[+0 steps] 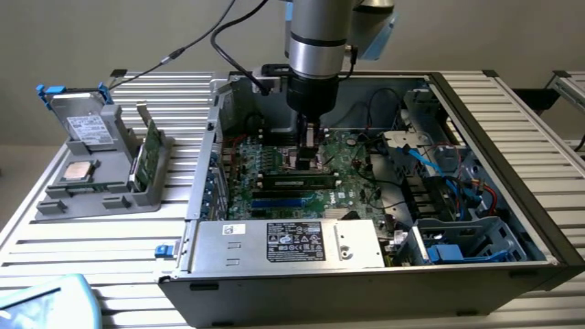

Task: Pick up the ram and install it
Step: 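Press down the ram until it locks into place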

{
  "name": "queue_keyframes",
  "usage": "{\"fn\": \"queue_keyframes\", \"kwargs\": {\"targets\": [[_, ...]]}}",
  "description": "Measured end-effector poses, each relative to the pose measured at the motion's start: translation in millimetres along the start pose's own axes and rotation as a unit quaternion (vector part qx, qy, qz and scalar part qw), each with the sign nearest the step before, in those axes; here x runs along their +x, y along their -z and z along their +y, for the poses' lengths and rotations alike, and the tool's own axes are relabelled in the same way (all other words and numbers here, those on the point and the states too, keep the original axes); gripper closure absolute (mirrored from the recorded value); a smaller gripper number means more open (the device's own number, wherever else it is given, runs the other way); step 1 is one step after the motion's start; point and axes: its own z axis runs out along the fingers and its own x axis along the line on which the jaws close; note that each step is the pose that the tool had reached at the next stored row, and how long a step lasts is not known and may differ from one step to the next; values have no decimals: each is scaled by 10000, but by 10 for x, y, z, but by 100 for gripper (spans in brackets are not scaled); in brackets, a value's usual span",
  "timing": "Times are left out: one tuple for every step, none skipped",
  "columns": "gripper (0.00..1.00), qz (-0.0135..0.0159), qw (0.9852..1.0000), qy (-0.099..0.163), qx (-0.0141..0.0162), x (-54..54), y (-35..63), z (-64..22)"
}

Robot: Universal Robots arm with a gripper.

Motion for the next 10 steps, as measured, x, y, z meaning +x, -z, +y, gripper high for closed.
{"fn": "queue_keyframes", "kwargs": {"targets": [[89, -4, 10000, -75, -10, 0, 0, 0], [89, -7, 9999, -146, -19, 0, 0, 0], [89, -7, 9999, -158, -20, 0, -1, 1], [89, -7, 9999, -156, -19, 0, -2, 1], [89, -7, 9999, -144, -17, 0, -5, 0], [89, -7, 9999, -133, -15, -2, -10, 0], [89, -6, 9999, -124, -15, -3, -18, -1], [89, -7, 9999, -117, -13, -5, -29, -10], [89, -6, 9999, -110, -12, -7, -37, -28], [89, -5, 9999, -105, -12, -10, -45, -54]]}}
